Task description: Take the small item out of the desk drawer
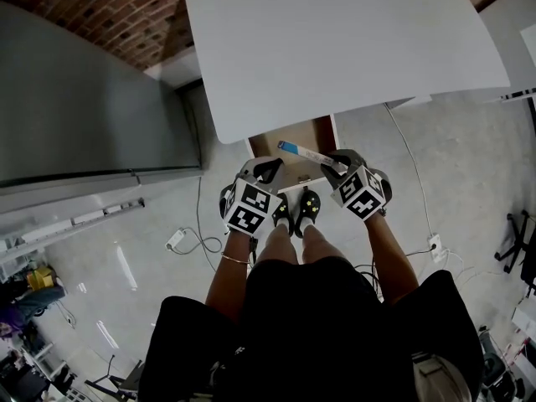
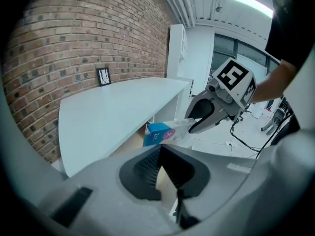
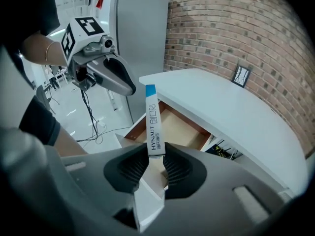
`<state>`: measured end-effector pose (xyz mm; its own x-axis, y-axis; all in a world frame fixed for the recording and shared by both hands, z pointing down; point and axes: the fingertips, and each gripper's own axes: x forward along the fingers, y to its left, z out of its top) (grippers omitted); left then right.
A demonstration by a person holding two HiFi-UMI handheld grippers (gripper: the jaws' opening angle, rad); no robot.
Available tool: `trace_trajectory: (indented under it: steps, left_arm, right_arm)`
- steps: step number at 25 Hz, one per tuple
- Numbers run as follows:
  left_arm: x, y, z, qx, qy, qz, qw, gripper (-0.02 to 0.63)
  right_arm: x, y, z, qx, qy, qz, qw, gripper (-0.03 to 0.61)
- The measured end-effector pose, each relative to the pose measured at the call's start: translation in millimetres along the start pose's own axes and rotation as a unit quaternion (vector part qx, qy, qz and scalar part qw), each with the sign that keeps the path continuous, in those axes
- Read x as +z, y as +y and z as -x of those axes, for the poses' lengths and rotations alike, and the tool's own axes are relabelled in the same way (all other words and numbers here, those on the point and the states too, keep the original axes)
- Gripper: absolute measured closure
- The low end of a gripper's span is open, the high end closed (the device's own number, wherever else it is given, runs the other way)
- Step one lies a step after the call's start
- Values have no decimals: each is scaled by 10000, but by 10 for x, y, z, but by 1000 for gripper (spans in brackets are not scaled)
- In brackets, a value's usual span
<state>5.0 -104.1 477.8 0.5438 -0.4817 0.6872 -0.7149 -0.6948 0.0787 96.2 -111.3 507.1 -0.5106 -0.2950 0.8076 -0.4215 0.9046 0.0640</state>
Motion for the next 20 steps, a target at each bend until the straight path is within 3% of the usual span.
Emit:
trace_trajectory:
  steps: [20]
  left_arm:
    - [631, 110, 417, 266, -548, -103, 9981, 617]
  right_arm:
    - [315, -196, 663, -396, -771, -829, 9928, 479]
